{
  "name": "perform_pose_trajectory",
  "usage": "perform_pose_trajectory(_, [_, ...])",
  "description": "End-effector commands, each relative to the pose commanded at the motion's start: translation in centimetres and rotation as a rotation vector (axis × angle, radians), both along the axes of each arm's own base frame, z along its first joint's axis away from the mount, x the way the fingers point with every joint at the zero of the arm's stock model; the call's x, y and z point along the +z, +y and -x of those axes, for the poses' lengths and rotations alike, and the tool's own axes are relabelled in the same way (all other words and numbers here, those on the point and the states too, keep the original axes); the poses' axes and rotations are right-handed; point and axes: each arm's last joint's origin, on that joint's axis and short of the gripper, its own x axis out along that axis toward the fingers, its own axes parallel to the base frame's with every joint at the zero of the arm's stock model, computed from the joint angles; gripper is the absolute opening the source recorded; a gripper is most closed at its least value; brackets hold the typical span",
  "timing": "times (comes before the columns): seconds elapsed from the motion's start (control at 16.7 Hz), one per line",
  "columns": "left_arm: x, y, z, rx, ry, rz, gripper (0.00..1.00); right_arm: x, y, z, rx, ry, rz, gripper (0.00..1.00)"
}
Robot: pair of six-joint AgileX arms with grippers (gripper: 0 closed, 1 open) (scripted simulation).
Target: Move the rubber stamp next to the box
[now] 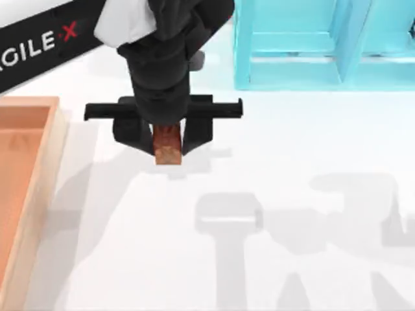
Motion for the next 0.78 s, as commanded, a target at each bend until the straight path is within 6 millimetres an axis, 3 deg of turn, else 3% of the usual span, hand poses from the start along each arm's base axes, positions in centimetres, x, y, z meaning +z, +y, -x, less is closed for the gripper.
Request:
perform_pose_trajectory(0.18, [0.8,6.5,1.6,-0.002,0.0,-0.001,0.0,0.0,0.0,0.0,0.0,0.0,0.0,1.0])
perform_pose_trajectory(0.36, [0.8,11.2,3.9,-0.004,-0.001,-0.001,0.0,0.0,0.0,0.0,0.0,0.0,0.0,1.0])
perform_pose_trajectory(0.54, [0.5,13.4,5.3,-0.006,-0.001,-0.003,0.0,0.0,0.0,0.0,0.0,0.0,0.0,1.0])
perform_pose_trajectory(0.78, [0.5,13.6,5.4,-0.006,-0.001,-0.003,0.0,0.0,0.0,0.0,0.0,0.0,0.0,1.0])
